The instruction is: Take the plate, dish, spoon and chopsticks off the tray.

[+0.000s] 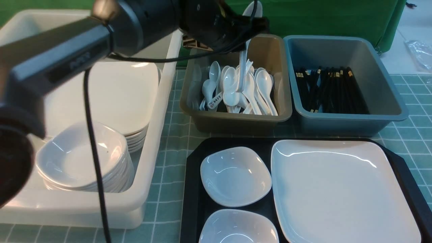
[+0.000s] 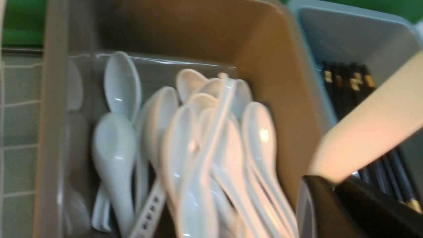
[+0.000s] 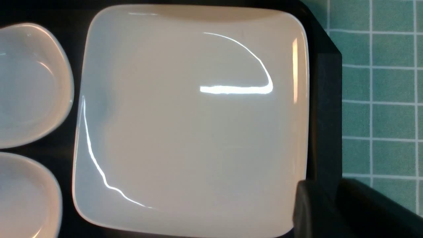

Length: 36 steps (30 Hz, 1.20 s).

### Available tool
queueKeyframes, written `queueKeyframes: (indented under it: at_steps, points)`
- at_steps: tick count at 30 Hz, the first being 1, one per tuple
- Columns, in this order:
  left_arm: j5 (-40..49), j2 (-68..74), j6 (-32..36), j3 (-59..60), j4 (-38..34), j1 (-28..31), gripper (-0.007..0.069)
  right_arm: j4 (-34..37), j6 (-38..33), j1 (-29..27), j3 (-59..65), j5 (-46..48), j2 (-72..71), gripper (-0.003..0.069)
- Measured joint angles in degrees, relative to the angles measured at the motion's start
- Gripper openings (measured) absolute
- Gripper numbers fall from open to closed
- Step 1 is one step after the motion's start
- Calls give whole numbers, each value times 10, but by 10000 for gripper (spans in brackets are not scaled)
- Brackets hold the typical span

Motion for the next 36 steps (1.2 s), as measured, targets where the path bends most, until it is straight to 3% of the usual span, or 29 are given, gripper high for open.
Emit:
queueKeyframes:
  at_steps: [2, 5, 7, 10, 11, 13, 16, 19, 27, 31, 36]
  points:
    - [-4, 10, 0, 0, -4, 7, 97, 0, 0, 0, 0, 0, 0, 143]
    - [27, 23, 1, 0, -33, 27, 221, 0, 0, 0, 0, 1, 0, 144]
    - [50, 22, 5, 0, -41, 31, 254, 0, 0, 0, 0, 1, 0, 144]
    - [152, 5, 43, 0, -62, 34, 305, 0, 0, 0, 0, 2, 0, 144]
    - [176, 0, 54, 0, -65, 34, 302, 0, 0, 0, 0, 2, 0, 144]
    - [275, -23, 113, 0, -82, 27, 216, 0, 0, 0, 0, 3, 0, 144]
    - [352, -52, 157, 14, -76, -1, 72, 0, 0, 0, 1, 4, 0, 144]
    - [371, -94, 170, 69, -55, -44, 18, 0, 0, 0, 15, -2, -1, 144]
    - [304, -149, 176, 254, -48, -143, 20, 0, -1, 0, 69, -27, -1, 144]
    - [259, -132, 175, 301, -51, -149, 92, 0, -16, 0, 71, -33, -1, 144]
    - [251, -104, 165, 314, -48, -149, 277, 0, -21, 0, 71, -33, -1, 144]
